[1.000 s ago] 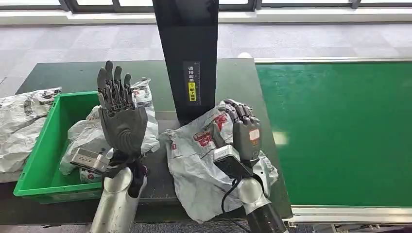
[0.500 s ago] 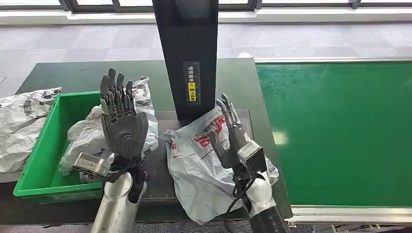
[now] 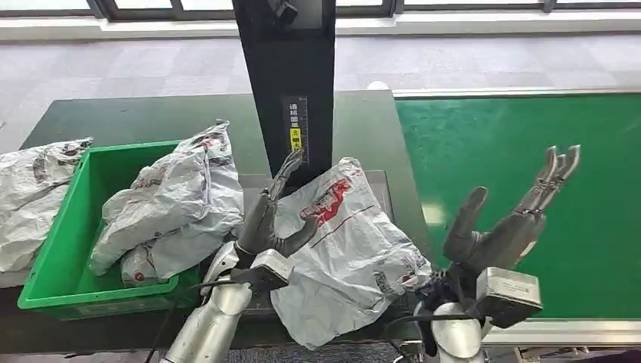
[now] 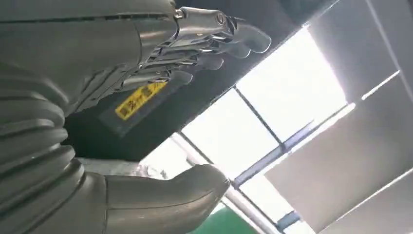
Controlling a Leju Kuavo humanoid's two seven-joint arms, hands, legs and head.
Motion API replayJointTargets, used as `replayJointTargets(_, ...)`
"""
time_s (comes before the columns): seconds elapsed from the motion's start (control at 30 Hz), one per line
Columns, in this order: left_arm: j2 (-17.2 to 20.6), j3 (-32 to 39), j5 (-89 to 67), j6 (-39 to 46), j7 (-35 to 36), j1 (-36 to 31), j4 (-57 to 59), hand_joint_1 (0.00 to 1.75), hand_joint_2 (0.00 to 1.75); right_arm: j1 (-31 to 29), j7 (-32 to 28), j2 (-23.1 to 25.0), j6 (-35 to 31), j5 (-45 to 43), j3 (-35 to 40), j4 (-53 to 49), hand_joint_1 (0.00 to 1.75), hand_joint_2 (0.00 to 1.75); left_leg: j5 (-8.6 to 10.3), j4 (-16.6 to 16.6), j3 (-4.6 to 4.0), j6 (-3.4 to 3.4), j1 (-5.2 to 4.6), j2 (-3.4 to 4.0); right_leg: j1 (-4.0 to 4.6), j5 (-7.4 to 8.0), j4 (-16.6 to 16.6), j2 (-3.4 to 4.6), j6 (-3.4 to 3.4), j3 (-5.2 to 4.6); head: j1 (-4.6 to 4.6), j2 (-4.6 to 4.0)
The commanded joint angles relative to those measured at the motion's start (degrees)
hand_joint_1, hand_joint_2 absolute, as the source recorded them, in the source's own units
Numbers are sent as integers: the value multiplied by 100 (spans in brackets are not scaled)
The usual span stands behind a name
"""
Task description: Moved the parcel from conveyor to table for the left to box.
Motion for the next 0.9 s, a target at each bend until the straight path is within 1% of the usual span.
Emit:
replayJointTargets(0.03, -196, -563, -1358, 238, 577, -898, 2394, 0, 175, 310, 19, 371, -31, 311, -846, -1874, 0, 0, 5, 1, -1, 6, -1, -30, 7, -12, 2, -78, -8, 18, 0, 0)
replayJointTargets(0.1, -196, -563, -1358, 238, 577, -898, 2394, 0, 175, 310, 19, 371, -31, 311, -846, -1874, 0, 0, 4, 2, -1, 8, 1, -38, 9, -13, 1, -87, -7, 25, 0, 0)
replayJointTargets(0.13, -196, -563, -1358, 238, 577, -898, 2394, 0, 175, 310, 19, 371, -31, 311, -846, -1874, 0, 0, 3, -2, 4, 6, 0, -22, 8, -9, -1, -66, -6, 19, 0, 0)
replayJointTargets(0.17, -196, -563, -1358, 238, 577, -898, 2394, 0, 175, 310, 19, 371, -31, 311, -846, -1874, 0, 0, 2, -2, 7, 9, -2, -17, 8, -10, -2, -72, -7, 24, 0, 0)
replayJointTargets(0.2, -215, -603, -1422, 250, 585, -909, 2513, 0, 175, 323, 19, 392, -31, 294, -879, -1916, 0, 0, 0, -1, 4, 6, -3, -6, 4, -6, 1, -45, -5, 18, 0, 0)
replayJointTargets(0.23, -215, -603, -1422, 250, 585, -909, 2513, 0, 175, 323, 19, 392, -31, 294, -879, -1916, 0, 0, -3, -1, 9, 8, 1, 4, 9, -6, -2, -49, -8, 23, 0, 0)
replayJointTargets(0.27, -215, -603, -1422, 250, 585, -909, 2513, 0, 175, 323, 19, 392, -31, 294, -879, -1916, 0, 0, -2, -1, 10, 4, -1, 2, 5, -7, 2, -32, -7, 19, 0, 0)
replayJointTargets(0.37, -238, -841, -1818, 290, 721, -976, 2982, 0, 175, 381, 19, 414, -31, 271, -955, -1918, 0, 0, 0, -12, 25, 8, 3, 6, 15, -7, -13, -72, -16, 42, 0, 0)
replayJointTargets(0.4, -266, -928, -2005, 364, 831, -1024, 3214, 0, 175, 408, 19, 409, -31, 278, -968, -1932, 0, 0, 0, -4, 13, 4, 1, -3, 7, -5, -3, -44, -7, 26, 0, 0)
replayJointTargets(0.47, -306, -1145, -2426, 551, 1159, -1124, 3597, 0, 175, 460, 19, 398, -31, 299, -960, -1937, 0, 0, 1, -9, 18, 6, -1, -4, 6, -4, -8, -51, -7, 32, 0, 0)
replayJointTargets(0.5, -306, -1318, -2587, 610, 1357, -1172, 3760, 0, 175, 469, 19, 402, -31, 303, -974, -1932, 0, 0, -1, -19, 33, 10, 2, 11, 15, -6, -21, -75, -16, 51, 0, 0)
replayJointTargets(0.53, -306, -1502, -2839, 627, 1596, -1201, 3899, 0, 175, 477, 19, 395, -31, 287, -974, -1901, 0, 0, -3, -14, 32, 11, 4, 9, 17, -6, -20, -75, -13, 53, 0, 0)
replayJointTargets(0.6, -306, -1751, -2915, 564, 1718, -1180, 4034, 0, 175, 463, 19, 380, -31, 254, -994, -1841, 0, 0, -2, -16, 33, 10, 4, 13, 17, -6, -21, -69, -14, 50, 0, 0)
replayJointTargets(0.63, -306, -1869, -2963, 573, 1841, -1186, 4098, 0, 175, 446, 19, 396, -31, 271, -1000, -1818, 0, 0, 0, -7, 18, 5, 0, -3, 6, -5, -7, -48, -6, 32, 0, 0)
replayJointTargets(0.67, -306, -1964, -2980, 585, 1929, -1182, 4147, 0, 175, 450, 19, 409, -31, 284, -1014, -1813, 0, 0, -2, -8, 21, 5, 1, 4, 7, -5, -8, -44, -7, 33, 0, 0)
replayJointTargets(0.77, -306, -1964, -2980, 585, 1929, -1182, 4147, 0, 175, 450, 19, 409, -31, 284, -1014, -1813, 0, 0, -2, -6, 16, 3, 1, 6, 5, -2, -6, -27, -4, 25, 0, 0)
replayJointTargets(0.87, -306, -2163, -3112, 535, 2235, -1245, 4324, 0, 175, 487, 19, 415, -31, 303, -986, -1820, 0, 0, -3, -9, 21, 4, 2, 10, 8, -3, -9, -37, -8, 32, 0, 0)
replayJointTargets(0.9, -306, -2240, -3187, 529, 2343, -1251, 4388, 3, 175, 500, 19, 415, -31, 292, -980, -1822, 0, 0, -4, -10, 24, 5, 3, 9, 10, -4, -11, -40, -8, 35, 0, 0)
